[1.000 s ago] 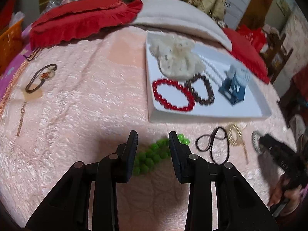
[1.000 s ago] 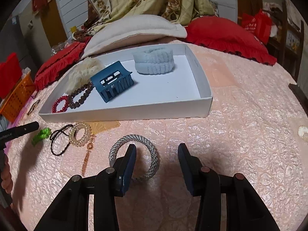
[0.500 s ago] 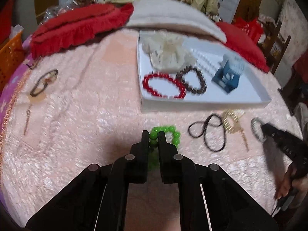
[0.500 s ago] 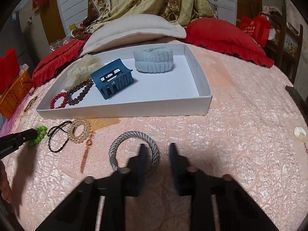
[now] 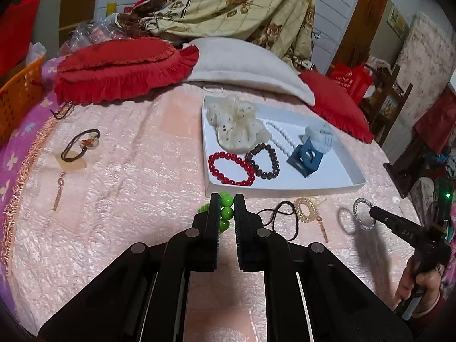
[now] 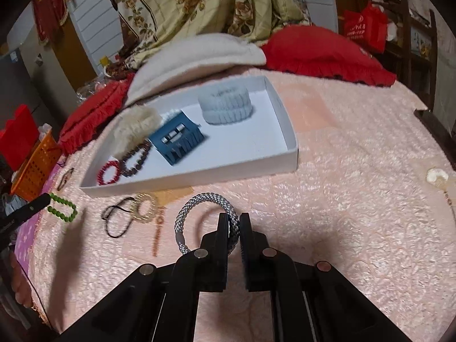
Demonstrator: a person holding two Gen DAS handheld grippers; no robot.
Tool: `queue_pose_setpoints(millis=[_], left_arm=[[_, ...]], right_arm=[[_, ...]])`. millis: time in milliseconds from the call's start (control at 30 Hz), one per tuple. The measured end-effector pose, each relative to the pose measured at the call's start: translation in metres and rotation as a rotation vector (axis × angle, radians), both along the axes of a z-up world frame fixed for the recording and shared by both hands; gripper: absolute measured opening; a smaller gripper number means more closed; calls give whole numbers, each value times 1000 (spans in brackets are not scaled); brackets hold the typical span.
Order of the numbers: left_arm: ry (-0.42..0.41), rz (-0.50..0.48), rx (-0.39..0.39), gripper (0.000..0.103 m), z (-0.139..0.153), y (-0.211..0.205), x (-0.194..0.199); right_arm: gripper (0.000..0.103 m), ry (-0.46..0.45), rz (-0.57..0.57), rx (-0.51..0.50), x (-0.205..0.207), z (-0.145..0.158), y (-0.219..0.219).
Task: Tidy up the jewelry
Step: 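Lower the green bracelet and silver bangle into the tray and open both tools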
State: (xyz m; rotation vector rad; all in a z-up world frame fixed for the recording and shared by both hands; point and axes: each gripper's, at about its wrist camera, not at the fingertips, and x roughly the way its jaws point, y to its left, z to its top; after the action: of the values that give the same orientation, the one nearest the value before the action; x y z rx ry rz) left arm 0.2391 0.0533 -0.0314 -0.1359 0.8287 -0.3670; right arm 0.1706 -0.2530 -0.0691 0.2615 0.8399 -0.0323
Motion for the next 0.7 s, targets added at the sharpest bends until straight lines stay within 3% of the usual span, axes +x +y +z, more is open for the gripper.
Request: queue_pose_setpoints(millis=[267, 400, 700], left_arm=[[-30, -30, -13, 8, 15, -11, -11], [-31, -75, -55, 8, 32, -22, -12], [4, -202, -51, 8, 56, -85, 14]], right_arm=[[7, -31, 4, -6, -7, 18, 2], [7, -31, 7, -1, -5, 22, -2], [7, -44, 0, 41, 23, 28, -19]])
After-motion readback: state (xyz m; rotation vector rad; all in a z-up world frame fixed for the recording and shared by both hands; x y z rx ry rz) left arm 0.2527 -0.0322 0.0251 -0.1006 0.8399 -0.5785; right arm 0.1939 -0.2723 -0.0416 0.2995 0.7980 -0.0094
